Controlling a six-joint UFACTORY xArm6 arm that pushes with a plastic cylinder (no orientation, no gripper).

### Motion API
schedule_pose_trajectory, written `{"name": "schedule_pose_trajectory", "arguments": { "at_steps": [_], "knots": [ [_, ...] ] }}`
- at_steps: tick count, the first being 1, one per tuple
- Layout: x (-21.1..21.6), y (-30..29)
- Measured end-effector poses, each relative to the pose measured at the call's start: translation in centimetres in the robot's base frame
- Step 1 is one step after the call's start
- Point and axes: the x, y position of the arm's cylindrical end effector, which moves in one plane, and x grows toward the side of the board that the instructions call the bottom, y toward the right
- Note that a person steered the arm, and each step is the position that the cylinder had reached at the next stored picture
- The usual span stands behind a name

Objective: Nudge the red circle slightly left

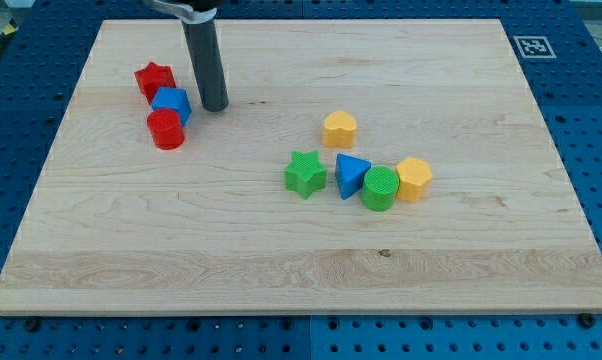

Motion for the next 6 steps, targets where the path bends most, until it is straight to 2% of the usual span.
{"name": "schedule_pose_trajectory", "arguments": {
  "at_steps": [3,5,6],
  "knots": [
    [0.5,-3.7],
    [3.3,0.6],
    [4.4,-0.7]
  ]
}}
